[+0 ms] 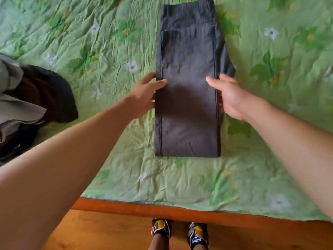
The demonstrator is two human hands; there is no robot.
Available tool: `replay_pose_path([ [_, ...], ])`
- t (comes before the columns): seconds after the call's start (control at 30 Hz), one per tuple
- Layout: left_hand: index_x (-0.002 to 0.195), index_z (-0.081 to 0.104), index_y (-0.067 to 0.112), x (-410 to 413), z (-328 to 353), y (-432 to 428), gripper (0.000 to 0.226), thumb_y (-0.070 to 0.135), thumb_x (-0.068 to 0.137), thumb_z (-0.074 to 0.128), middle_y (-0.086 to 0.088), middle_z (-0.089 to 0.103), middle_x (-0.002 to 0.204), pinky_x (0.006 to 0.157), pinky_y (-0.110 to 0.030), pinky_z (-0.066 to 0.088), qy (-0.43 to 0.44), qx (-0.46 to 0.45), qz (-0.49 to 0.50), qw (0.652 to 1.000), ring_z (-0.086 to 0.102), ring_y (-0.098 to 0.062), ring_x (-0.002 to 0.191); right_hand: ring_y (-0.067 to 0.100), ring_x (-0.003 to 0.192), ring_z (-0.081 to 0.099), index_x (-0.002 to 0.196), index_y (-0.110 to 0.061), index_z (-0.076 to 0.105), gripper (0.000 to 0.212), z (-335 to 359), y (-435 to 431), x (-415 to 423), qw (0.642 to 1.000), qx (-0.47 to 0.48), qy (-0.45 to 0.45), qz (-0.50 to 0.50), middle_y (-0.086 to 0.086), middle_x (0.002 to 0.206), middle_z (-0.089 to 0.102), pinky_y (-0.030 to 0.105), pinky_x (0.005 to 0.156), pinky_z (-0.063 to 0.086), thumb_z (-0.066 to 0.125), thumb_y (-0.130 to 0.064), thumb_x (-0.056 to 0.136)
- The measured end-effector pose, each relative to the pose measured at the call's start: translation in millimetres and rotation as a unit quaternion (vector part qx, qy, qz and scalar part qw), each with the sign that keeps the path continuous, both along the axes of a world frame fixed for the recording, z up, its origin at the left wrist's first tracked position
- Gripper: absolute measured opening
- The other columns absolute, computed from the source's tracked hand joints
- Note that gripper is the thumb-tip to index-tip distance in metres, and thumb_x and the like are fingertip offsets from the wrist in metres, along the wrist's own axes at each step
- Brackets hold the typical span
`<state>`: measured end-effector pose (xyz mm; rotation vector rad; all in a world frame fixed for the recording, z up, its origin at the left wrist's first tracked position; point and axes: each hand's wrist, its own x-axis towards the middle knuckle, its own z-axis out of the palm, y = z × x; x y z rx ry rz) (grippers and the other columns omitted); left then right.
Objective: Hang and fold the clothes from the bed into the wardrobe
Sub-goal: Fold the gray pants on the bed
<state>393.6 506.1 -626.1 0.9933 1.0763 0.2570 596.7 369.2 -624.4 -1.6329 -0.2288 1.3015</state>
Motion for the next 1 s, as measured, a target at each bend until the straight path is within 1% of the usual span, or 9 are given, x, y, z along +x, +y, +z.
replay_pose_path([
  [0.13, 0.122, 0.060, 0.009, -27, -41, -36, 0.031, 0.020, 0.094, 0.068, -0.010, 0.068, 0.114, 0.080, -0.036, 0.057, 0.126, -0.067, -0.074, 0.987, 0.066, -0.021, 0.093, 0.033, 0.121, 0.059, 0.133, -0.019, 0.053, 0.045, -45, -47, -21, 0.979, -0.158, 0.050, 0.117, 0.015, 0.140, 0.057, 0.037, 0.090, 0.045, 0.065, -0.038, 0.094],
  [0.23, 0.120, 0.064, 0.000, -56, -67, -76, 0.028, 0.008, 0.093, 0.066, -0.019, 0.068, 0.122, 0.099, -0.044, 0.052, 0.131, -0.095, -0.048, 0.986, 0.067, -0.027, 0.105, 0.031, 0.113, 0.067, 0.132, -0.006, 0.056, 0.046, -73, -85, -36, 0.982, -0.166, 0.056, 0.074, 0.014, 0.128, 0.068, 0.053, 0.103, 0.047, 0.072, -0.018, 0.090],
  [0.3, 0.114, 0.066, 0.000, -66, -75, -89, 0.021, 0.006, 0.094, 0.066, -0.023, 0.068, 0.120, 0.096, -0.043, 0.053, 0.141, -0.064, -0.050, 0.987, 0.067, -0.026, 0.100, 0.027, 0.130, 0.054, 0.146, -0.014, 0.045, 0.061, -79, -100, -46, 0.981, -0.180, 0.036, 0.058, 0.005, 0.142, 0.058, 0.047, 0.107, 0.036, 0.071, -0.023, 0.092],
  [0.4, 0.109, 0.069, 0.005, -72, -75, -102, 0.015, 0.008, 0.094, 0.066, -0.027, 0.068, 0.115, 0.093, -0.051, 0.054, 0.178, -0.017, -0.072, 0.981, 0.068, -0.029, 0.093, 0.026, 0.127, 0.050, 0.149, -0.011, 0.041, 0.058, -86, -111, -58, 0.981, -0.188, -0.020, 0.048, 0.014, 0.147, 0.052, 0.037, 0.083, 0.036, 0.064, -0.027, 0.098],
  [0.53, 0.112, 0.067, 0.003, -86, -71, -131, 0.018, 0.009, 0.095, 0.064, -0.024, 0.070, 0.112, 0.090, -0.057, 0.056, 0.239, -0.036, -0.112, 0.964, 0.069, -0.038, 0.105, 0.026, 0.087, 0.054, 0.108, -0.007, 0.059, 0.016, -81, -142, -83, 0.973, -0.204, -0.051, 0.093, 0.024, 0.100, 0.059, 0.036, 0.073, 0.030, 0.060, -0.021, 0.100],
  [0.63, 0.116, 0.065, 0.004, -107, -67, -162, 0.020, 0.008, 0.097, 0.060, -0.019, 0.071, 0.114, 0.085, -0.048, 0.060, 0.245, -0.102, -0.129, 0.955, 0.070, -0.031, 0.102, 0.043, 0.123, 0.054, 0.132, 0.012, 0.046, 0.046, -86, -178, -102, 0.967, -0.237, -0.043, 0.087, 0.031, 0.138, 0.052, 0.038, 0.082, 0.040, 0.059, -0.019, 0.101],
  [0.83, 0.122, 0.063, 0.003, -135, -55, -213, 0.024, 0.004, 0.098, 0.058, -0.019, 0.069, 0.117, 0.087, -0.046, 0.058, 0.242, -0.144, -0.104, 0.954, 0.069, -0.031, 0.102, 0.030, 0.142, 0.038, 0.156, -0.013, 0.032, 0.067, -83, -225, -131, 0.960, -0.268, 0.054, 0.063, 0.005, 0.159, 0.036, 0.044, 0.093, 0.036, 0.063, -0.026, 0.098],
  [0.9, 0.117, 0.065, 0.004, -133, -53, -213, 0.020, 0.005, 0.098, 0.058, -0.018, 0.070, 0.113, 0.087, -0.045, 0.058, 0.235, -0.125, -0.096, 0.959, 0.069, -0.028, 0.100, 0.024, 0.134, 0.049, 0.151, -0.013, 0.039, 0.064, -80, -225, -129, 0.961, -0.266, 0.056, 0.049, -0.003, 0.143, 0.054, 0.047, 0.092, 0.040, 0.067, -0.026, 0.095],
  [1.0, 0.101, 0.066, 0.008, -119, -51, -190, 0.007, 0.008, 0.097, 0.061, -0.016, 0.063, 0.096, 0.081, -0.039, 0.054, 0.217, -0.072, -0.065, 0.971, 0.061, -0.025, 0.087, -0.005, 0.067, 0.068, 0.102, -0.015, 0.061, 0.014, -75, -202, -117, 0.972, -0.219, 0.075, 0.045, -0.026, 0.069, 0.069, 0.032, 0.066, 0.042, 0.069, -0.022, 0.093],
])
